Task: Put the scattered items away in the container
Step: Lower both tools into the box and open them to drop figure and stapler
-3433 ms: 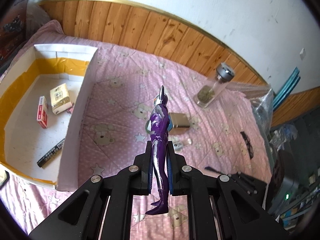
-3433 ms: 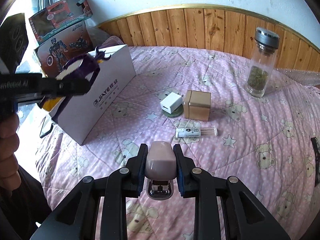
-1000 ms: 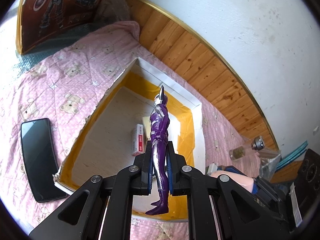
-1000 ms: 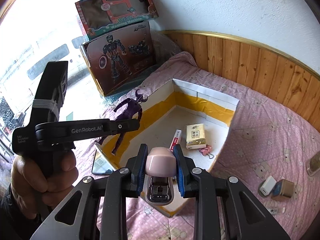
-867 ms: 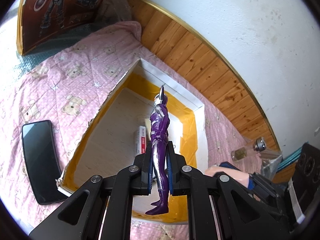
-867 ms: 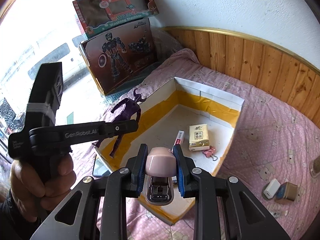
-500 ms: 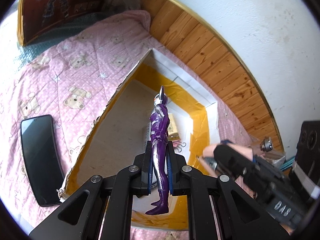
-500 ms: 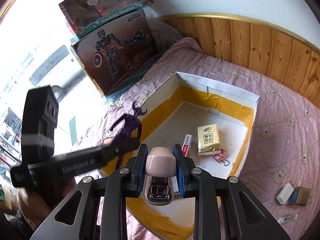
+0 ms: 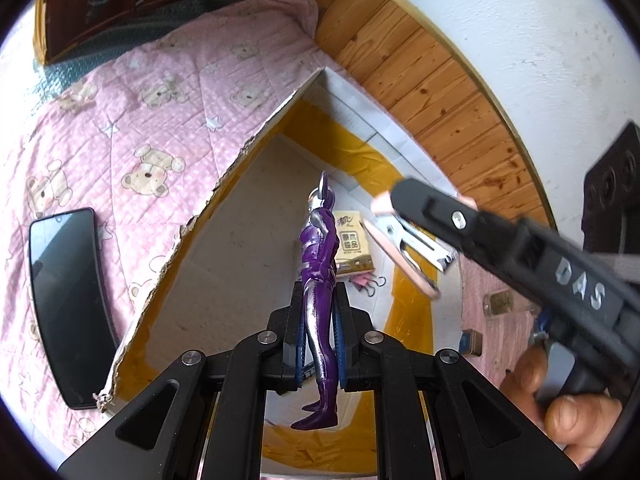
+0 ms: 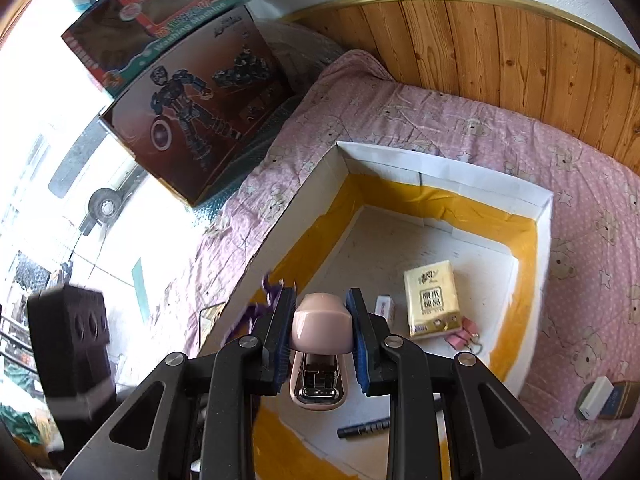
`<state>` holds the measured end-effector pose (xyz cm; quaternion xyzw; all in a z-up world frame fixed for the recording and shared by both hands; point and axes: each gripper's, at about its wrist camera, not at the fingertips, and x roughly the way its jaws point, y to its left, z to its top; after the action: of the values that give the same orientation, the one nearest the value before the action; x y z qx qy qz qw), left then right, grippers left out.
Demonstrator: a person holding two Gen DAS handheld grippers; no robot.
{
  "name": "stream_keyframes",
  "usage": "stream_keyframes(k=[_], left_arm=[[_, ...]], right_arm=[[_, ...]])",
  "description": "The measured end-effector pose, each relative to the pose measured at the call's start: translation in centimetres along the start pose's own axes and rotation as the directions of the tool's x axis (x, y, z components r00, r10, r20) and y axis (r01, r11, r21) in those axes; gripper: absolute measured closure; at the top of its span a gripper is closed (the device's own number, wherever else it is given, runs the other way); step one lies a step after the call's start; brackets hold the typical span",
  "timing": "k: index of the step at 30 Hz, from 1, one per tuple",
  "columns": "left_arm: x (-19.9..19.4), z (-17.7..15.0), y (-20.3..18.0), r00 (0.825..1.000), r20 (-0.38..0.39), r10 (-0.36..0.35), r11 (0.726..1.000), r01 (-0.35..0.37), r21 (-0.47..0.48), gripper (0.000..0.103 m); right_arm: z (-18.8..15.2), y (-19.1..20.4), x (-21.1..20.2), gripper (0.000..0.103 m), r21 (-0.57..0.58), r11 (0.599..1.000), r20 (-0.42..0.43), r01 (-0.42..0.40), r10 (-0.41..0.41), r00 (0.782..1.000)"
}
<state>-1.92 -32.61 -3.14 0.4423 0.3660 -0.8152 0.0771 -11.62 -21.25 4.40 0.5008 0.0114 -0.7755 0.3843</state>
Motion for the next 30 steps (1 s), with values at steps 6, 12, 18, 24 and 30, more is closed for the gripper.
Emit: stream_keyframes(k=[6, 12, 18, 24, 30], left_arm=[[0.6, 0.5, 0.7, 1.0, -0.017, -0.006, 1.0, 0.006, -0.022, 0.091], [1.3, 0.8, 0.7, 0.999, -0.032, 0.002, 1.0, -0.003, -0.013, 0.091], [2.0, 0.8, 0.6, 0.999, -0.051, 0.013, 1.0, -0.013, -0.011, 0.091], [2.7, 1.0, 0.8, 0.997, -0.071, 0.021, 0.999, -0.023, -0.026, 0.091], [3.1, 1.1, 0.8, 0.996, -0.082, 0.036, 0.999, -0.039, -0.03, 0.092]], right_arm=[[1.6, 0.0, 2.0, 0.076, -0.004, 1.0, -0.014, 0.029, -0.029, 0.999], [3.1, 0.2, 3.9, 0.076, -0.091, 0.992, -0.009, 0.088, -0.089, 0.996], [4.2, -0.1, 6.3, 0.076, -0.127, 0.985, -0.045, 0.115, -0.121, 0.992], [5.0, 0.3, 7.8, 0.076, -0.174, 0.975, -0.05, 0.136, -0.147, 0.988], [5.2, 0.5, 9.4, 0.076, -0.192, 0.966, -0.047, 0.171, -0.183, 0.982]])
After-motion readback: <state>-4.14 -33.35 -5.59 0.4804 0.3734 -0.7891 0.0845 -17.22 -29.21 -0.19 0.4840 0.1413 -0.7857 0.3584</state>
